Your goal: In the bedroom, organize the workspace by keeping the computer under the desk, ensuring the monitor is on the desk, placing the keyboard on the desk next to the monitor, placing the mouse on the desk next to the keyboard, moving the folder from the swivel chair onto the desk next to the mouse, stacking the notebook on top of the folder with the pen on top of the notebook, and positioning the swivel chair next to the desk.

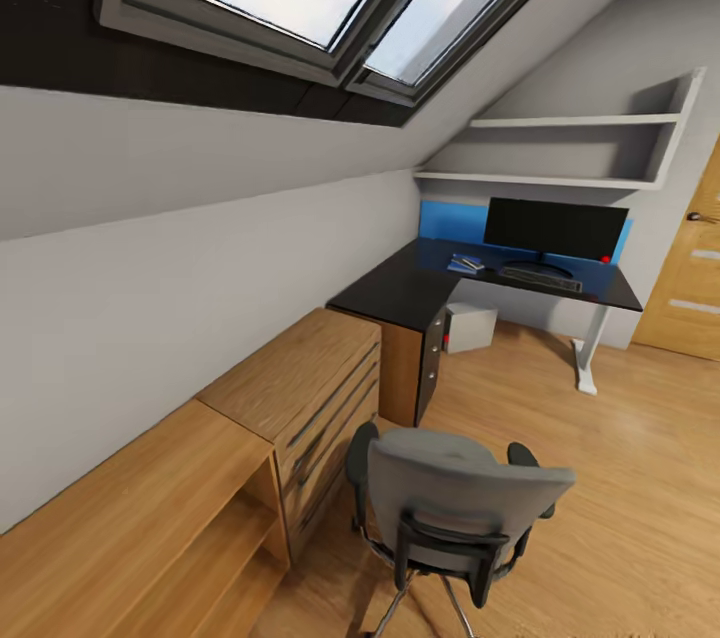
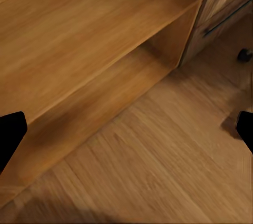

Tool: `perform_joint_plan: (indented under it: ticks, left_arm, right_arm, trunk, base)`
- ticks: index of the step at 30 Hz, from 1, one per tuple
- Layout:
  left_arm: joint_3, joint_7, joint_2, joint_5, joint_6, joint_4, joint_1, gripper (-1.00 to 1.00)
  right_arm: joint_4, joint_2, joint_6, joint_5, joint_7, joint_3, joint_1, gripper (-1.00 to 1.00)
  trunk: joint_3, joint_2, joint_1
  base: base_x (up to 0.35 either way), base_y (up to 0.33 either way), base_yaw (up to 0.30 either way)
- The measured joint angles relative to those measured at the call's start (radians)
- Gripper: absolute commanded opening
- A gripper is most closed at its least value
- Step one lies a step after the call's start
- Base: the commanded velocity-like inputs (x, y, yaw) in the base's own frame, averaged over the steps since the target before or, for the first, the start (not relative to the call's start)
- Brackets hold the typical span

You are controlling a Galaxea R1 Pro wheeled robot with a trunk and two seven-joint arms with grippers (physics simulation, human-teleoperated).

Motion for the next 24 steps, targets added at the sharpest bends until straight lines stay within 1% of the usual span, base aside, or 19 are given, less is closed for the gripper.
perform_joint_plan:
  ticks: [8,14,18,24]
  left_arm:
    - [0.0,0.0,0.0,0.0,0.0,0.0,0.0,1.0]
    - [-0.001,0.0,0.0,0.0,-0.001,0.0,0.0,1.0]
    - [-0.002,-0.001,0.0,-0.001,0.005,0.0,0.0,1.0]
    - [-0.003,-0.001,0.0,-0.001,0.01,0.0,0.0,1.0]
  right_arm:
    - [0.0,0.0,-0.001,0.0,0.0,0.0,0.0,1.0]
    - [0.0,0.0,-0.001,0.0,0.0,0.0,0.0,1.0]
    - [0.0,0.0,-0.001,0.0,-0.001,0.0,0.0,1.0]
    - [0.0,0.0,-0.001,0.0,-0.001,0.0,0.0,1.0]
  trunk:
    - [0.0,0.0,0.0]
    - [0.0,0.0,0.0]
    - [-0.003,0.0,0.0]
    - [-0.011,0.001,0.0]
  base:
    - [0.004,0.021,-0.263]
    - [0.0,0.221,-0.252]
    - [0.0,0.172,-0.173]
    - [0.0,0.044,-0.136]
